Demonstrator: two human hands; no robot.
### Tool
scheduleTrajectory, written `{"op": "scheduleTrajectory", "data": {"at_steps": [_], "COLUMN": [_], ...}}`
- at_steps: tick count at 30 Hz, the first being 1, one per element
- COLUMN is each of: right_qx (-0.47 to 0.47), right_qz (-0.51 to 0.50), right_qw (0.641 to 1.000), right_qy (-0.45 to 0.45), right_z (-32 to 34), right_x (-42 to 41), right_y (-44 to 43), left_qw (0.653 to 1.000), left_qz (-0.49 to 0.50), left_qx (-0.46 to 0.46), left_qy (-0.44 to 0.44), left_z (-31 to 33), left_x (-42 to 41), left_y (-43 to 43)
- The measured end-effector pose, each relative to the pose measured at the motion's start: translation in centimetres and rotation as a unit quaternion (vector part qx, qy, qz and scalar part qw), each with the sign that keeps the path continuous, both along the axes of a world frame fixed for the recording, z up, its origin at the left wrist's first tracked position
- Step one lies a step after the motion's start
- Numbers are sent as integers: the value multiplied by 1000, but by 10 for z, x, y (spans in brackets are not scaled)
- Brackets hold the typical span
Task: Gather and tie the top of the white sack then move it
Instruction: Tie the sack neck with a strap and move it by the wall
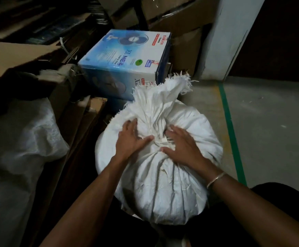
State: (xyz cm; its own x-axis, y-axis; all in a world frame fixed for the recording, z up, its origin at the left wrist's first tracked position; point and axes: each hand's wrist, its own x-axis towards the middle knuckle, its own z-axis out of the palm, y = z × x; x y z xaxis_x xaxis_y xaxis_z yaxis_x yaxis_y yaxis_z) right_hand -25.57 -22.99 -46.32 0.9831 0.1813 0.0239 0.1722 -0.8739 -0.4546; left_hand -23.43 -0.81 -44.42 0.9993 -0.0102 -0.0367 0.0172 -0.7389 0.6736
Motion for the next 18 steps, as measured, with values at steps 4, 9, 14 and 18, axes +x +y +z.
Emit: {"op": "scheduleTrajectory", "data": {"at_steps": [4, 9, 14, 18], "right_qx": [100, 143, 9, 94], "right_qz": [-4, -55, -46, -35], "right_qw": [995, 978, 999, 995], "right_qy": [-16, -143, 25, 13], "right_z": [10, 31, 8, 15], "right_x": [8, 4, 2, 6], "right_y": [-13, -30, -23, -37], "left_qw": [998, 996, 996, 992], "left_qz": [-3, 48, -44, -40], "left_qx": [-64, -24, 6, -73], "left_qy": [2, -68, 74, 97], "left_z": [12, 19, -2, -4], "left_x": [1, -7, -2, -1], "left_y": [15, 32, 19, 35]}}
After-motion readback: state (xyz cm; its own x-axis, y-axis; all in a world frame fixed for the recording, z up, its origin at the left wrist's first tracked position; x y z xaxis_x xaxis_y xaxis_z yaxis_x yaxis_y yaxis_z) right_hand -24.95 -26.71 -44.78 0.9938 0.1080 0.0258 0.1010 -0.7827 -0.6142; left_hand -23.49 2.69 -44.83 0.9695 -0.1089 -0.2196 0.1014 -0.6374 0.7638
